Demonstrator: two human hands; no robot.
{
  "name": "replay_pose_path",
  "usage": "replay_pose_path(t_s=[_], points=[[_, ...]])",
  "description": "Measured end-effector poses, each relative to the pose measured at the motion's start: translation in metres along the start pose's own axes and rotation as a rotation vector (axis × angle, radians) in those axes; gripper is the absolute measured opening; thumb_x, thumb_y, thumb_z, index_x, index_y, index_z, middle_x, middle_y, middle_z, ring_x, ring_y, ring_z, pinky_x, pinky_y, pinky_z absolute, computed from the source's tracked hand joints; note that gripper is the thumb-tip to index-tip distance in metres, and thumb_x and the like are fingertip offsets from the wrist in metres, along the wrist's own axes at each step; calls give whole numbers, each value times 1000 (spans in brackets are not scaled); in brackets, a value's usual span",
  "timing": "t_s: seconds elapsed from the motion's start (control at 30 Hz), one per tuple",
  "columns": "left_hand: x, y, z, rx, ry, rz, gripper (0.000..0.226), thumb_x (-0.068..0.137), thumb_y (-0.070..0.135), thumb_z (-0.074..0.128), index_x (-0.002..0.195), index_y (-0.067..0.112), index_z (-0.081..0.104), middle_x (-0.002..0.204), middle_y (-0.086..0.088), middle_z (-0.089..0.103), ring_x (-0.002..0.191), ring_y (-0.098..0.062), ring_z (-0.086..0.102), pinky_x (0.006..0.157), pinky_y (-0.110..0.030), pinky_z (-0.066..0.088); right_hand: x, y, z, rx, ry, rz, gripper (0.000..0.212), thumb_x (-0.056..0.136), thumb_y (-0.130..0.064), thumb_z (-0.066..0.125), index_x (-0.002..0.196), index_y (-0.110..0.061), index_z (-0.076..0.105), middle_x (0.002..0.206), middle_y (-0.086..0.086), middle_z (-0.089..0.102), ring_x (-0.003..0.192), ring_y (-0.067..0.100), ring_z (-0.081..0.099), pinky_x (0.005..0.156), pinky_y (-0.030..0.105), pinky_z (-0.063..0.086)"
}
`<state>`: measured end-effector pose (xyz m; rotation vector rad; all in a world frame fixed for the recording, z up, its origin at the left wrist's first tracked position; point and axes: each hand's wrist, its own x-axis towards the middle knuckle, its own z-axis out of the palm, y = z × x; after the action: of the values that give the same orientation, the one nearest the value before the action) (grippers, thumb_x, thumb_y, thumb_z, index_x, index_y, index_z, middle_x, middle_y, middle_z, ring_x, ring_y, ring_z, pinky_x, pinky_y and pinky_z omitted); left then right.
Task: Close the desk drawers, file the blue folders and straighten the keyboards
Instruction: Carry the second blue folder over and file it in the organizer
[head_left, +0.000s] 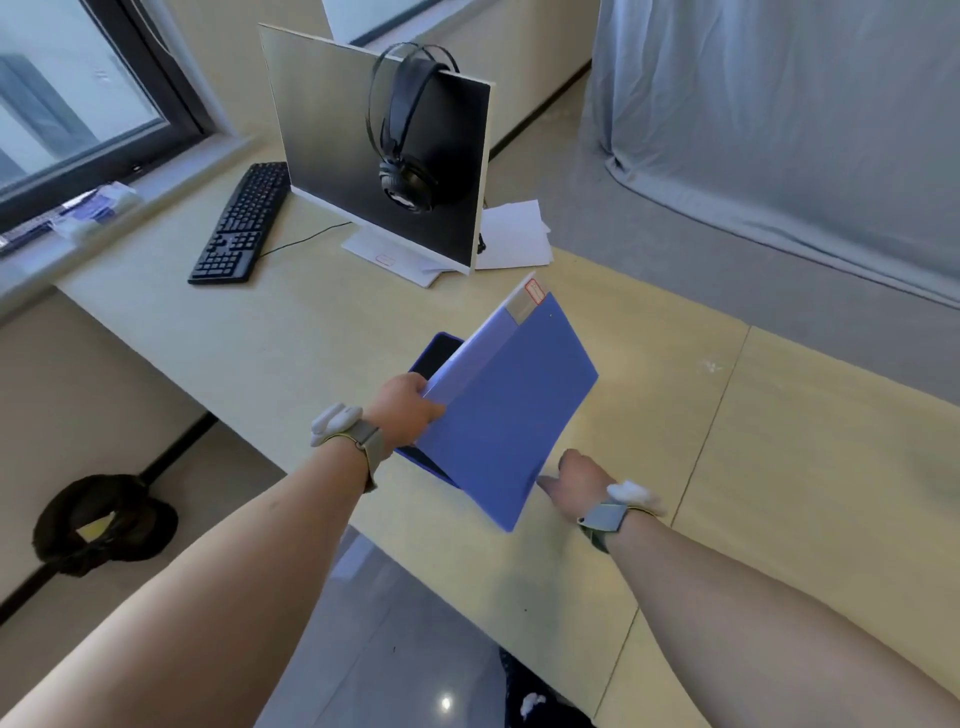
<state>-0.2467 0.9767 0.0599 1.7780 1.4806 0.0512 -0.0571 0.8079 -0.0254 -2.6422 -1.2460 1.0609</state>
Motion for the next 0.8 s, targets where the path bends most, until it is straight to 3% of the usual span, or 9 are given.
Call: replay_pose_path(t_s=[0.1, 0.27, 0.4, 0.47, 0.53, 0.6, 0.67, 0.73, 0.8], points=[[-36, -24, -12, -39, -21, 0, 18, 85, 16, 67, 99, 7, 63, 86, -13, 62, 72, -29, 60, 62, -39, 55, -26, 7, -21, 181, 39, 69, 49, 96, -45, 57, 119, -2, 50, 111, 14, 63, 99, 32, 62, 74, 34, 43], [-101, -61, -20, -212, -22, 24, 21, 85, 15, 72, 97, 0, 63, 77, -11, 59, 64, -25, 57, 61, -38, 53, -82, 20, -39, 427, 58, 111, 39, 90, -42, 65, 86, -5, 53, 79, 10, 55, 69, 27, 54, 66, 32, 40], [-144, -76, -9, -456, -86, 29, 20, 87, 13, 73, 103, 1, 66, 87, -16, 67, 73, -30, 67, 71, -46, 61, -119, 23, -32, 692, -38, 46, 31, 88, -30, 69, 101, -2, 65, 99, 8, 70, 85, 21, 70, 69, 35, 51], [-165, -86, -2, -574, -140, 35, 15, 91, 11, 71, 103, 5, 67, 93, -17, 70, 75, -29, 69, 69, -42, 60, -139, 26, -26, 818, 10, 4, 19, 89, -20, 69, 103, -8, 67, 108, 9, 74, 81, 23, 69, 69, 36, 53], [-187, -94, 10, -660, -208, 24, 14, 93, 12, 68, 107, 8, 67, 99, -19, 72, 80, -31, 71, 71, -43, 60, -164, 36, -26, 892, 153, -11, 20, 87, -10, 69, 105, -2, 65, 109, 15, 73, 83, 27, 71, 72, 39, 59], [-194, -101, 23, -607, -233, -13, 17, 93, 17, 69, 109, 15, 68, 100, -15, 72, 83, -33, 71, 73, -46, 60, -179, 44, -32, 877, 238, -40, 18, 87, -3, 68, 103, 1, 64, 106, 16, 72, 85, 29, 72, 71, 41, 61], [-211, -98, 38, -468, -289, -37, 17, 91, 21, 70, 108, 17, 68, 88, -9, 71, 72, -28, 66, 63, -37, 53, -204, 61, -37, 827, 292, -68, 13, 86, 1, 68, 98, -1, 65, 103, 16, 72, 88, 33, 72, 73, 45, 62], [-223, -92, 56, -406, -344, -50, 21, 90, 20, 72, 110, 16, 68, 79, -4, 70, 63, -24, 61, 56, -27, 39, -224, 76, -43, 791, 307, -90, 14, 85, 2, 67, 99, -1, 65, 102, 15, 73, 92, 35, 72, 78, 52, 61], [-230, -86, 69, -420, -360, -47, 26, 88, 23, 73, 114, 24, 67, 83, -1, 75, 68, -22, 65, 58, -26, 36, -238, 89, -48, 784, 271, -124, 19, 85, 3, 66, 103, -1, 65, 103, 14, 73, 91, 32, 72, 79, 49, 61]])
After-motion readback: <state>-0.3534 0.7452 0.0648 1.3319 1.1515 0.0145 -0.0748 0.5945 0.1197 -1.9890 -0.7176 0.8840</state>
